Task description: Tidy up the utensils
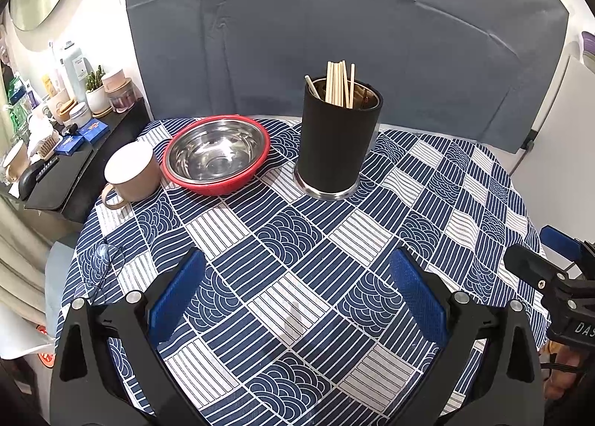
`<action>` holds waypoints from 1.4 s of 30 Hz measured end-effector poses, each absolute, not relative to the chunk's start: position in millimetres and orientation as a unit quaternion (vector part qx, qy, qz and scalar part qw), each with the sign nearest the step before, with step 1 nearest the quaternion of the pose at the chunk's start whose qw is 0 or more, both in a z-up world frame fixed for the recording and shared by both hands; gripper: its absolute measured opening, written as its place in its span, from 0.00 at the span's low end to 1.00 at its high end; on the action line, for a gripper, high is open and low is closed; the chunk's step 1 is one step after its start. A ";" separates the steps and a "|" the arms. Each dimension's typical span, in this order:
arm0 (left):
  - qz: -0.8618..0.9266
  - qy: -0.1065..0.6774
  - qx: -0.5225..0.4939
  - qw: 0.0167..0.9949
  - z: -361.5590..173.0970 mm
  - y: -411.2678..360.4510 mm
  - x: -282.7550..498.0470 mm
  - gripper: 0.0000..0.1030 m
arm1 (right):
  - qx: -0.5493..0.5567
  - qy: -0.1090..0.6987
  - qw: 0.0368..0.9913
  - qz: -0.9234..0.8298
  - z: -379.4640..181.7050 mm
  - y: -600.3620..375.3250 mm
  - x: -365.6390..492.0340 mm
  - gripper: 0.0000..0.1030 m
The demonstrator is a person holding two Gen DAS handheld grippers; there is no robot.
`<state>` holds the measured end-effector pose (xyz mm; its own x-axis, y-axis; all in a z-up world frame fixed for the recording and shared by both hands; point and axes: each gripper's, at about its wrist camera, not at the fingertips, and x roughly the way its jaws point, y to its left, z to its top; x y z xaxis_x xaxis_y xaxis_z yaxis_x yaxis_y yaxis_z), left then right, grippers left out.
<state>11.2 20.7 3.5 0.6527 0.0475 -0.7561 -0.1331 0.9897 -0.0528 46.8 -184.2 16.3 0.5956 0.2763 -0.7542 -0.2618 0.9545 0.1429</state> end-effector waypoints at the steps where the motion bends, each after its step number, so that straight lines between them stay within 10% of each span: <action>1: 0.048 0.414 -0.053 0.907 3.4 20.9 10.9 0.94 | 0.008 0.424 0.893 0.151 15.9 -184.0 45.9 0.92; 42: 0.039 0.422 -0.047 0.905 -0.8 13.2 1.4 0.94 | 0.021 0.429 0.891 0.147 15.4 -192.1 37.2 0.92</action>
<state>1.4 13.2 -0.8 0.6415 0.0303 -0.7666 -0.1096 0.9926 -0.0526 37.2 -192.1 15.4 0.5879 0.2804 -0.7588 -0.2436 0.9558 0.1645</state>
